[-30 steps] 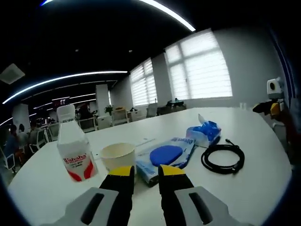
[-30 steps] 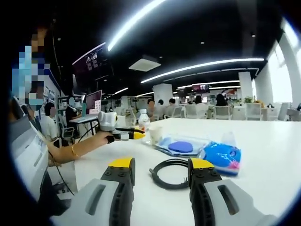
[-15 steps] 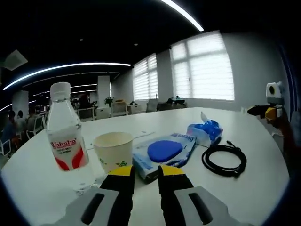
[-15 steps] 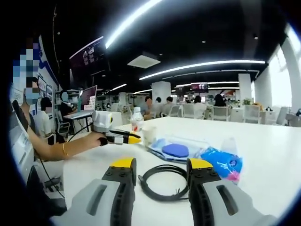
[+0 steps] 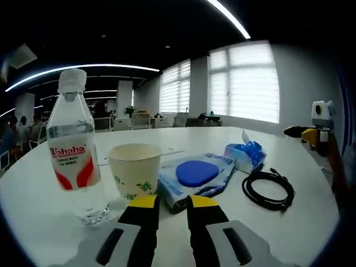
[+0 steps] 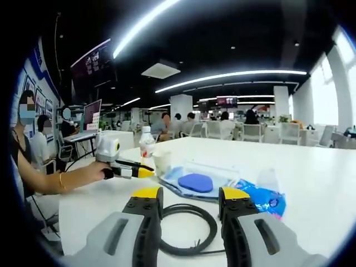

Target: Arrange the tabletop items into an orderly group along one side of the table until the central work area is clear of visible clutter.

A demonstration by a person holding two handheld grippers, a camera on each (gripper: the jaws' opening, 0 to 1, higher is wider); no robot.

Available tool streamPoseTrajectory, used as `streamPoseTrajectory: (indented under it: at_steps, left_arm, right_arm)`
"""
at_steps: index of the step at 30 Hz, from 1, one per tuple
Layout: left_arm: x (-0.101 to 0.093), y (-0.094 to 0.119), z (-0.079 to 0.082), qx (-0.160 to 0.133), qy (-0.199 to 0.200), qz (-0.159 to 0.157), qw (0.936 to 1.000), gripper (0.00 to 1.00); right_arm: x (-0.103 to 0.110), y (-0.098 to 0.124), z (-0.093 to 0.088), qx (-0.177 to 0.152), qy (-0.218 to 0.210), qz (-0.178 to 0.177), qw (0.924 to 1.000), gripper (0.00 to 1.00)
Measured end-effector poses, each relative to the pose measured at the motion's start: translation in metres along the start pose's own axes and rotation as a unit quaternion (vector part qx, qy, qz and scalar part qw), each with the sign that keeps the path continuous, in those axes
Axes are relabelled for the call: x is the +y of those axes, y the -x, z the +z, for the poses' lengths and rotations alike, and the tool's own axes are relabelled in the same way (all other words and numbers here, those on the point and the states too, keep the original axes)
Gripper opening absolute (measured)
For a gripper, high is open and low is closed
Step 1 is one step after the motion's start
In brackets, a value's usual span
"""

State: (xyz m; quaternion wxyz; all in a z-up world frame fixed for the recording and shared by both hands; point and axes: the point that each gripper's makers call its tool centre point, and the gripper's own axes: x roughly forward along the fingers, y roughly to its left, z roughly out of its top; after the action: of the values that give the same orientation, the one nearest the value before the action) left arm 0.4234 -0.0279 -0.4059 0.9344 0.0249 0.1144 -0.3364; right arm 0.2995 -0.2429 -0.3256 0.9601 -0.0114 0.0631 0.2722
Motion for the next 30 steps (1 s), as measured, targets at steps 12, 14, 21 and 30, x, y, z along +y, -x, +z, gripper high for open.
streamPoseTrajectory:
  at_steps: [12, 14, 21, 30]
  left_arm:
    - [-0.001, -0.009, -0.001, 0.002, 0.008, -0.008, 0.9999, 0.18]
    - [-0.002, -0.01, -0.001, 0.003, 0.008, -0.009, 0.9999, 0.18]
    - [-0.002, -0.013, 0.0, 0.001, 0.004, -0.004, 1.0, 0.17]
    - [-0.003, -0.017, 0.001, -0.002, 0.0, -0.011, 0.9999, 0.17]
  right_arm:
    - [-0.025, -0.055, 0.013, 0.034, 0.072, -0.063, 0.9948, 0.34]
    - [-0.026, -0.06, 0.013, 0.035, 0.078, -0.066, 0.9941, 0.33]
    - [-0.029, -0.078, 0.001, 0.051, 0.084, -0.076, 0.9923, 0.35]
    - [-0.047, -0.106, -0.012, 0.105, 0.115, -0.105, 0.9822, 0.33]
